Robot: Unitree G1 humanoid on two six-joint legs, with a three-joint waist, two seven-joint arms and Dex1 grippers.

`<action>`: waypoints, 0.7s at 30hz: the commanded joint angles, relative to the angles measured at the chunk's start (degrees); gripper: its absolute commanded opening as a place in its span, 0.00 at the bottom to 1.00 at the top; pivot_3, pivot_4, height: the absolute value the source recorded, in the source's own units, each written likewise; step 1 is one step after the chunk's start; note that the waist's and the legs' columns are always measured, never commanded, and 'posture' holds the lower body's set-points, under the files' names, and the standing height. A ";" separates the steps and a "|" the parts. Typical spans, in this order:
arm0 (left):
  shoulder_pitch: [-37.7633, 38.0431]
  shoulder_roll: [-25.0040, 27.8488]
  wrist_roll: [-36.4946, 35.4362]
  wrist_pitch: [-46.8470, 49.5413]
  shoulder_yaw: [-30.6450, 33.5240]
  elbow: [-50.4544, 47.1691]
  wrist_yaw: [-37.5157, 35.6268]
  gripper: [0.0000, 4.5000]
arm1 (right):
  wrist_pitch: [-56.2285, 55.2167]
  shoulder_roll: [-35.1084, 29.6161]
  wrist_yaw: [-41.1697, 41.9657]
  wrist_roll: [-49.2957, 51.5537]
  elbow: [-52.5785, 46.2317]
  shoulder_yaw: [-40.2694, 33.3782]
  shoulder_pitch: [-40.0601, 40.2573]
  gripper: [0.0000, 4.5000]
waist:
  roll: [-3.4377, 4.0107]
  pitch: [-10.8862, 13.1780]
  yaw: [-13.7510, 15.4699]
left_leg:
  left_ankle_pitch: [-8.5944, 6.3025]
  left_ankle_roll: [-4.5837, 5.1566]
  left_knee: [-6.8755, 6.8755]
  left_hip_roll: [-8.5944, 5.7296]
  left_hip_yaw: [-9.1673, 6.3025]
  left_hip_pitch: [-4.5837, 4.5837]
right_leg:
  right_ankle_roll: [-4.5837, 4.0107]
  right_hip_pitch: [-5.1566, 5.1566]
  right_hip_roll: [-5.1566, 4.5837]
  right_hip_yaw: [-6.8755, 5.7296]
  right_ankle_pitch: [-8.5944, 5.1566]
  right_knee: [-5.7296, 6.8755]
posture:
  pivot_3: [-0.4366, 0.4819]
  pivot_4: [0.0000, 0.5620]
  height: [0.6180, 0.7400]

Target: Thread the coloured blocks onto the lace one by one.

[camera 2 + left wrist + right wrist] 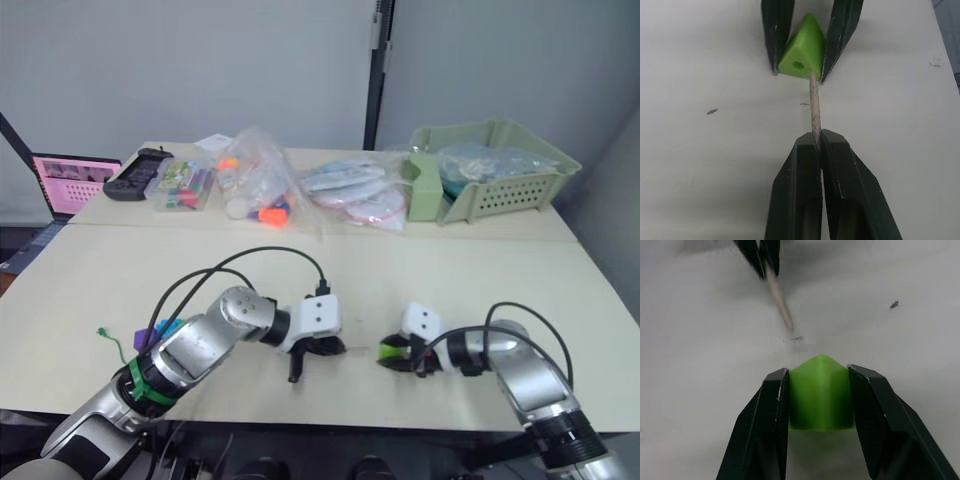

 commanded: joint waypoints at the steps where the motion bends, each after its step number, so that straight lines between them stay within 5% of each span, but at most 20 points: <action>1: -1.58 0.22 1.24 0.35 -0.96 -0.32 -0.45 0.00 | 1.08 0.85 -0.19 -0.92 -1.81 2.96 0.07 0.28 | 0.00 0.00 -0.14 | 0.00 0.00 -0.01 -0.01 0.00 0.00 | 0.00 0.00 0.00 0.00 0.00 0.00 | 0.48 0.27 1.00; 21: -4.31 -0.01 4.45 -0.75 -3.14 0.48 -0.45 0.00 | 1.40 -0.15 2.27 -2.38 -4.08 4.92 0.66 0.28 | 0.00 0.00 -0.05 | 0.00 0.00 -0.01 -0.04 0.00 0.00 | 0.01 0.02 -0.03 0.00 0.00 -0.01 | 0.48 0.27 1.00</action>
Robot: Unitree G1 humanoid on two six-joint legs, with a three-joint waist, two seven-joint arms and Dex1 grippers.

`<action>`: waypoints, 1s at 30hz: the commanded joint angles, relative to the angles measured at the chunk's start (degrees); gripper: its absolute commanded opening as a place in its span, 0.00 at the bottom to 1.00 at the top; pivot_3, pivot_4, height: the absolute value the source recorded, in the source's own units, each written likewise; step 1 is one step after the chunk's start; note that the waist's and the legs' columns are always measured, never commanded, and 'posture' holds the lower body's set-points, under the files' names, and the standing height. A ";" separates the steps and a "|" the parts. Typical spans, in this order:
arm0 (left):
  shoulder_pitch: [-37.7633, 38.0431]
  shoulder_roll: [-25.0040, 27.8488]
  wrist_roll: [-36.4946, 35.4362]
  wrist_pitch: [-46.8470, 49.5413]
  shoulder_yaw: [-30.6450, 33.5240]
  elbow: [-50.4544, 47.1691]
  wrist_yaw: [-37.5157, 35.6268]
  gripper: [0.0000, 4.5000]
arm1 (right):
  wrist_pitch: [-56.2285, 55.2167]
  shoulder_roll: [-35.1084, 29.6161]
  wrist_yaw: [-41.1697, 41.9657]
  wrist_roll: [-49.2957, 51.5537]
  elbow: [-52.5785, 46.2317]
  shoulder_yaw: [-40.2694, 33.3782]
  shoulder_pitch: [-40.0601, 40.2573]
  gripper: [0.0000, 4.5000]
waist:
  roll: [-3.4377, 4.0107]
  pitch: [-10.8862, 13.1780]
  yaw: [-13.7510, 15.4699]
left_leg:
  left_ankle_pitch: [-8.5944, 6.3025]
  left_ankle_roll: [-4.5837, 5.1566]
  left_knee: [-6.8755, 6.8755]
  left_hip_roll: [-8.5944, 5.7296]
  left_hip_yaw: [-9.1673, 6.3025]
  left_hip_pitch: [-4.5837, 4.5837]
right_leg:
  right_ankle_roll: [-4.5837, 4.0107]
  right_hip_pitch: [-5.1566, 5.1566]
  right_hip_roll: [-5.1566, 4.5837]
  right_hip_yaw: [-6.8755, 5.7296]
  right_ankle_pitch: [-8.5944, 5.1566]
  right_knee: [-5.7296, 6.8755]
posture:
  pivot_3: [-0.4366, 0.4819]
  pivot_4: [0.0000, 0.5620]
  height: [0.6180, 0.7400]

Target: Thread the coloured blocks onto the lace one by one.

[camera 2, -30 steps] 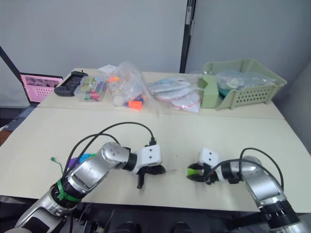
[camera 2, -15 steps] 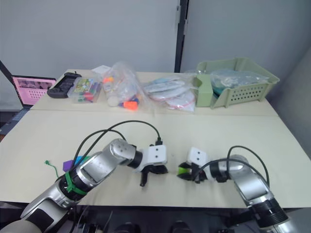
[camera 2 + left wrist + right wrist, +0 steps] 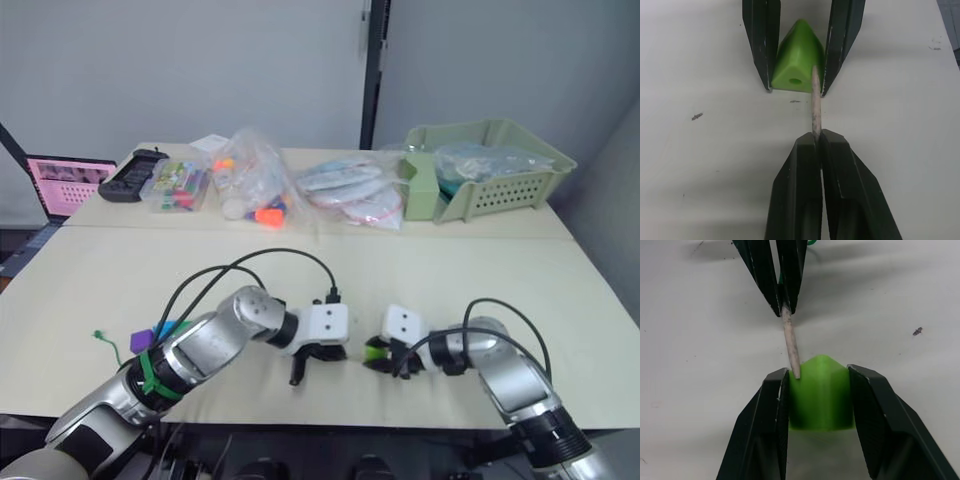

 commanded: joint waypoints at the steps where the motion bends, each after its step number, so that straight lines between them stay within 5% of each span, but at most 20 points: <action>1: -1.71 0.24 1.75 -0.72 0.55 -0.34 0.50 0.00 | 0.66 -0.16 1.68 0.43 -1.61 2.68 1.45 0.28 | 0.00 0.00 0.02 | 0.00 0.00 0.00 -0.01 0.00 0.00 | 0.00 0.00 0.00 0.00 0.00 0.00 | 0.48 0.27 1.00; 30: -5.33 3.06 3.94 7.47 -2.89 -4.01 -5.48 0.00 | 0.98 0.46 0.96 0.24 -2.07 2.70 1.93 0.28 | 0.00 0.00 0.01 | 0.00 0.01 0.00 -0.03 0.00 -0.02 | 0.02 0.00 -0.01 -0.01 -0.01 -0.01 | 0.48 0.27 1.00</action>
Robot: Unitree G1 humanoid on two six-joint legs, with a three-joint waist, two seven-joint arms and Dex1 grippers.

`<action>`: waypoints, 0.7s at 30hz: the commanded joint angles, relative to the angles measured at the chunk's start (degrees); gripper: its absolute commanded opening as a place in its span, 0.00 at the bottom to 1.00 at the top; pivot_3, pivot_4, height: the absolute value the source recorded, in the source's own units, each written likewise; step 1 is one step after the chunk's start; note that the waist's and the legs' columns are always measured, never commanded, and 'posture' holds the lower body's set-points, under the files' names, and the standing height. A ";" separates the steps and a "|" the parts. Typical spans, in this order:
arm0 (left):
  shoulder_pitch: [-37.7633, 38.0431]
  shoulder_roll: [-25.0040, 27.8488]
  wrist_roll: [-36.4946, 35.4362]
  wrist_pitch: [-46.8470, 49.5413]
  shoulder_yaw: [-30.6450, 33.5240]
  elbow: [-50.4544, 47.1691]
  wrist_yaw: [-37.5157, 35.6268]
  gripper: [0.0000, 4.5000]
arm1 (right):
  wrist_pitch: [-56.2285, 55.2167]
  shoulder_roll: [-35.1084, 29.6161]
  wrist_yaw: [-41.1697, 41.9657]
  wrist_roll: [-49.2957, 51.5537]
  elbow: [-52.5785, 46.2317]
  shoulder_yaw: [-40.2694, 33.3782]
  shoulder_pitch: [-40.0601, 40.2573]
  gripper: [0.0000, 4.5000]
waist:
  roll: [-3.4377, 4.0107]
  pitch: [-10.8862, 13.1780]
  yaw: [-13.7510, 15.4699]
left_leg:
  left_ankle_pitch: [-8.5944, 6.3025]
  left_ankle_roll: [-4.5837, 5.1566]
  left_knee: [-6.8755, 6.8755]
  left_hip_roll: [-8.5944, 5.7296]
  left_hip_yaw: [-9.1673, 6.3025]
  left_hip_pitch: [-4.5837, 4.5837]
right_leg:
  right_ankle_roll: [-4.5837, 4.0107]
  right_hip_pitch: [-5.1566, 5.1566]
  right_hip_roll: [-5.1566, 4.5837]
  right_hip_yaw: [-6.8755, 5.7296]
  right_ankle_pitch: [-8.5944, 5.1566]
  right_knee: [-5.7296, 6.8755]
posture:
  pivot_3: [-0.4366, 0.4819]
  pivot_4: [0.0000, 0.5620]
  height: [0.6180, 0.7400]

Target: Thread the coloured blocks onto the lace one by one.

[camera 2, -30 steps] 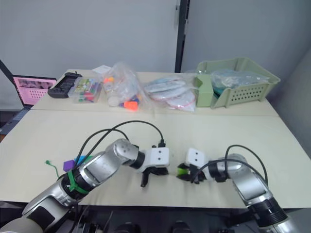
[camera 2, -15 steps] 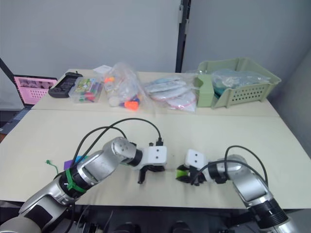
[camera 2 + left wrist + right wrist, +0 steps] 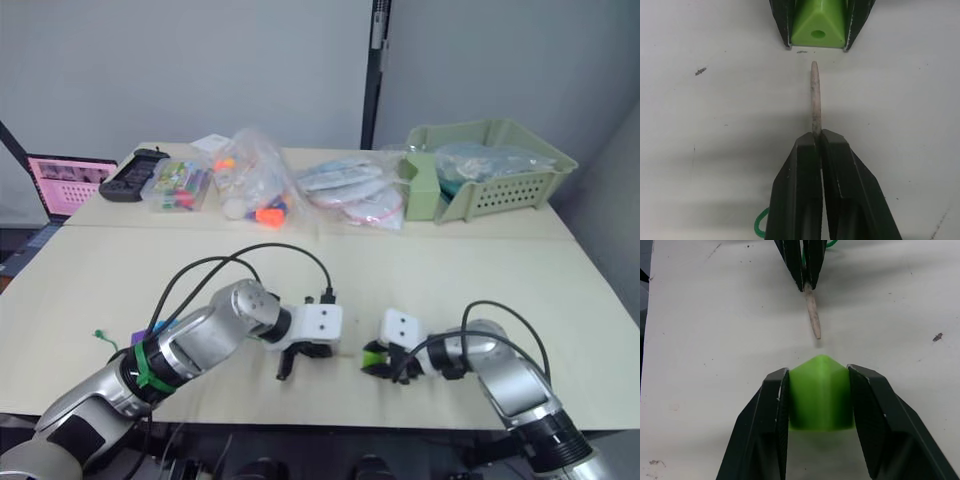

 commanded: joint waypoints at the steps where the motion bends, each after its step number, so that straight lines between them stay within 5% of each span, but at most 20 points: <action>1: -1.66 0.23 0.10 1.55 -0.67 -2.22 -0.82 0.00 | 0.61 0.69 0.34 0.15 -0.85 2.43 1.20 0.28 | 0.00 0.00 -0.10 | 0.00 0.00 0.00 0.01 0.00 0.02 | 0.01 0.00 0.00 0.00 -0.01 0.00 | 0.48 0.27 1.00; 21: -3.98 -2.91 -0.03 4.27 -3.47 -1.32 0.42 0.00 | 2.20 0.75 -0.46 0.45 -2.90 2.41 2.44 0.28 | 0.00 0.00 -0.08 | 0.00 0.00 -0.03 0.01 0.00 0.02 | 0.01 0.00 0.01 0.00 -0.01 0.00 | 0.48 0.27 1.00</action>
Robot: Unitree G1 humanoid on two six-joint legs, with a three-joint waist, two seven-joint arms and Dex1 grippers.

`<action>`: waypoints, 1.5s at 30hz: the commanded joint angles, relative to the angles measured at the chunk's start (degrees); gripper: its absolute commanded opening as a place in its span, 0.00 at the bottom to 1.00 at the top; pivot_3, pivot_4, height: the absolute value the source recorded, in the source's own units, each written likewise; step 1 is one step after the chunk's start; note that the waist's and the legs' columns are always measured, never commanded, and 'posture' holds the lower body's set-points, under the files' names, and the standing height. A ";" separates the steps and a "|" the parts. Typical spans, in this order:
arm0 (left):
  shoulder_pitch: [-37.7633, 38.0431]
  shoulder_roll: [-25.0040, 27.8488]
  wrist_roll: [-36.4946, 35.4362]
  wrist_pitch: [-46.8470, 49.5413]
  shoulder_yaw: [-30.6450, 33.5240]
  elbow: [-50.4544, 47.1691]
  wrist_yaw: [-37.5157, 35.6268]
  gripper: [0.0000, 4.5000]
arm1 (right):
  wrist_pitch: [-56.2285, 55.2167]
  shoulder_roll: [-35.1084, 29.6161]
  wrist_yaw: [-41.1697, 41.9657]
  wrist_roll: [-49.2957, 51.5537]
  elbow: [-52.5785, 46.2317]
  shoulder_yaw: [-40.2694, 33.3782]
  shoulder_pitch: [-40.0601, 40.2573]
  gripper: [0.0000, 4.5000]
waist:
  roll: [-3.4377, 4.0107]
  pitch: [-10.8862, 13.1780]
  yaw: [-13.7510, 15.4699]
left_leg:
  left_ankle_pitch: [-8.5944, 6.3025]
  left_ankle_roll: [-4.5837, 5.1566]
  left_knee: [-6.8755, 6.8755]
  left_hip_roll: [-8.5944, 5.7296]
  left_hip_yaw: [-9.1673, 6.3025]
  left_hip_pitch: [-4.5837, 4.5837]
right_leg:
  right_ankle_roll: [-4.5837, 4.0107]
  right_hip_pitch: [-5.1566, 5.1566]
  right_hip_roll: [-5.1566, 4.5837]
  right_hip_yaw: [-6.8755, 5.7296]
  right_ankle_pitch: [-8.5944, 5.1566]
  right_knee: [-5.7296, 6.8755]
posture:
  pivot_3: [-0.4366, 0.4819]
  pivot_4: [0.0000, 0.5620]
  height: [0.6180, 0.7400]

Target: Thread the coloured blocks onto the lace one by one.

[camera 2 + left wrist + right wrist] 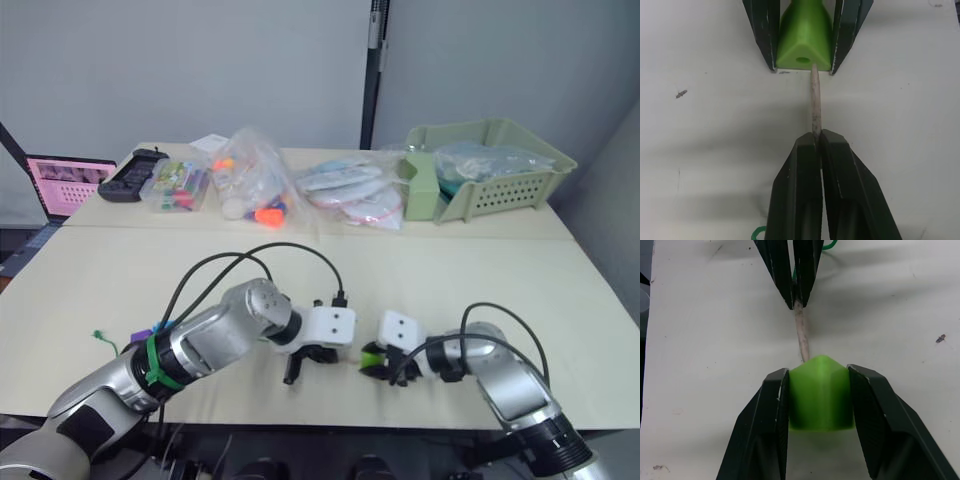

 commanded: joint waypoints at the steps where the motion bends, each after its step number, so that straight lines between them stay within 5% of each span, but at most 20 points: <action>1: -1.30 -0.84 0.02 -0.09 0.04 -0.82 0.47 0.00 | 0.84 0.42 0.58 0.46 -0.97 2.49 1.37 0.28 | 0.00 0.00 0.02 | 0.00 0.00 0.00 0.00 0.00 0.00 | 0.00 0.00 0.00 0.00 0.00 0.00 | 0.48 0.27 1.00; 26: 3.66 -10.15 -2.28 -8.06 4.09 6.18 6.03 0.00 | 2.31 0.47 -0.47 0.39 -1.93 2.02 1.77 0.28 | 0.01 -0.02 0.80 | 0.00 0.00 0.09 -0.06 0.00 0.03 | 0.01 0.08 -0.06 0.01 0.01 0.00 | 0.48 0.27 1.00; 35: 6.67 -3.82 -4.31 -16.20 10.55 6.33 3.07 0.65 | 2.44 0.14 -0.95 0.14 -2.03 1.79 2.44 0.28 | 0.02 -0.03 0.75 | 0.00 0.00 0.06 0.00 0.01 0.07 | 0.01 0.06 -0.02 0.01 0.03 0.01 | 0.48 0.27 1.00; 40: 11.62 3.67 -5.03 -23.89 12.45 5.02 -1.58 0.65 | 2.35 -0.12 -1.04 0.10 -1.63 1.69 2.26 0.28 | 0.02 -0.03 0.65 | 0.00 0.00 0.04 0.03 0.00 0.07 | -0.01 0.06 -0.02 0.01 0.03 0.00 | 0.48 0.27 1.00; 45: 12.48 1.76 -4.50 -28.18 13.90 9.63 0.83 0.65 | 2.45 -0.41 -0.98 0.22 -1.71 1.42 2.28 0.28 | 0.00 -0.04 1.32 | 0.00 0.00 0.10 0.00 0.02 0.06 | -0.01 0.09 -0.06 0.00 0.04 -0.01 | 0.48 0.27 1.00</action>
